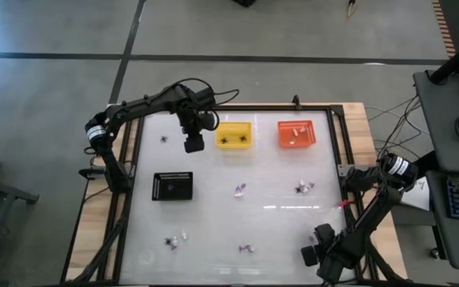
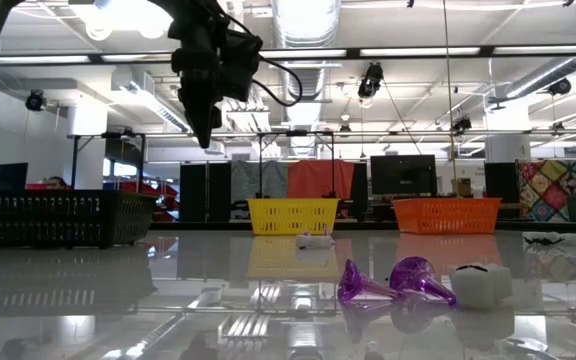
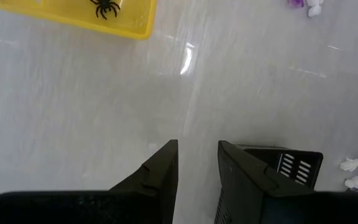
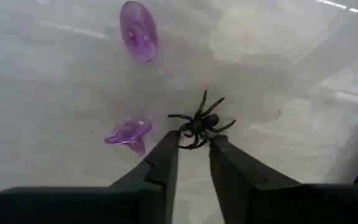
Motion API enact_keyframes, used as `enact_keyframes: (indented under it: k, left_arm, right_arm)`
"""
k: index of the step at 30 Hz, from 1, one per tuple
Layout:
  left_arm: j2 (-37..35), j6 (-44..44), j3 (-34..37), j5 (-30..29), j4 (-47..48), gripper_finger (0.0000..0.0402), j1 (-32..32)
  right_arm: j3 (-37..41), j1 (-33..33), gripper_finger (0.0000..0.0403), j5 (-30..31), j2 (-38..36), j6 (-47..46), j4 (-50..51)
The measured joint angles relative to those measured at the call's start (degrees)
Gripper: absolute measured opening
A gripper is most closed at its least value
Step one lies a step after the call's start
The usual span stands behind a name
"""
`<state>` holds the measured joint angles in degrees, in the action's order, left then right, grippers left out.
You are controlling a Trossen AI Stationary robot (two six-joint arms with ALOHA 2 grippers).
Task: Sort Halloween decoration
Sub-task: Put the black spider toy into the yellow basket
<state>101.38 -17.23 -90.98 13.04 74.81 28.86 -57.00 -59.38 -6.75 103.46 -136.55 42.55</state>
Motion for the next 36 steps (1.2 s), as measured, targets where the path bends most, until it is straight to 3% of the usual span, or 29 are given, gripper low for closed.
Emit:
enact_keyframes:
  k: [6,13,20,28,36]
  left_arm:
    - [0.0,0.0,0.0,0.0,0.8,0.0095,0.0]
    - [0.0,0.0,0.0,0.0,0.7,0.0095,0.0]
    - [0.0,0.0,0.0,0.0,0.6,0.0095,0.0]
    - [0.0,-1.1,0.0,0.0,0.6,0.0095,0.0]
    - [-0.1,-2.8,0.0,0.0,1.3,0.0095,0.6]
  right_arm:
    - [0.3,0.3,0.0014,-0.2,-0.3,1.1,-1.1]
    - [-0.7,0.3,0.0009,-0.6,-3.5,1.0,-0.2]
    - [-3.7,0.2,0.0008,0.3,-8.0,1.4,9.9]
    - [-4.7,0.9,0.0009,2.0,-10.4,1.6,12.1]
    - [-5.6,4.8,0.0009,14.5,-12.8,5.4,11.9]
